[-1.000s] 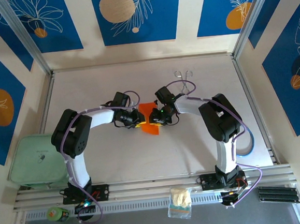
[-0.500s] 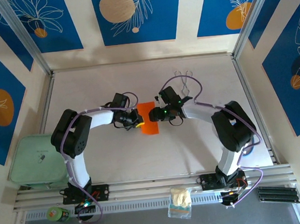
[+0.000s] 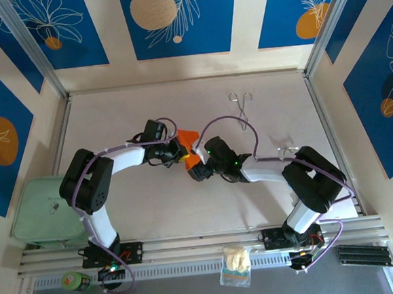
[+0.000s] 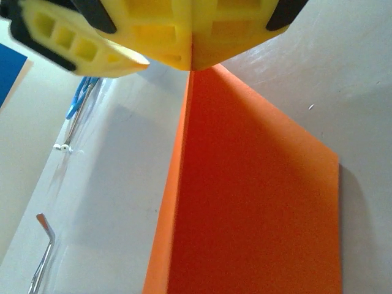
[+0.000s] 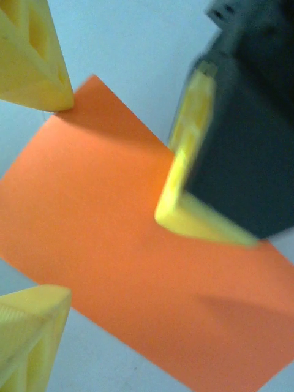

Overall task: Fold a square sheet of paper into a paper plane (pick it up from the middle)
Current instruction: Third fold the triangle at the center of the table.

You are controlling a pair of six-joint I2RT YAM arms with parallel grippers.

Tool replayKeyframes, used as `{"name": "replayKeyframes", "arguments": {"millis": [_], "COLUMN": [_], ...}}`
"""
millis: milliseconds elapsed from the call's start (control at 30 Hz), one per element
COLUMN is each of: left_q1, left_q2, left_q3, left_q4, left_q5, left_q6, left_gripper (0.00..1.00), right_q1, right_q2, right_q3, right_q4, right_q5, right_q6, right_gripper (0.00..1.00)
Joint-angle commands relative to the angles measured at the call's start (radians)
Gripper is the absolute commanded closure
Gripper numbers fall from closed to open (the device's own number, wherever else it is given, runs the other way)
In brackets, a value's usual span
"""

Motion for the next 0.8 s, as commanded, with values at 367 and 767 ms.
{"name": "replayKeyframes", "arguments": {"millis": [367,767], "left_q1": [0.009,0.008], "left_q2": [-0.026,-0.017], "left_q3": [-0.005,0.000], "left_q4": [0.001,-0.004], "left_q5": [0.006,-0.008], "left_q6": [-0.026,-0.024], "left_gripper": [0.99,0.99], "right_q1": [0.065,0.086], "right_q2": [0.088,0.026], "right_q3": [-0.076,-0.138], "right_q4": [0.337,0.391], "right_q5": [0.211,0.258], "right_q6": [-0.336,-0.352], "right_gripper": [0.28,0.42]}}
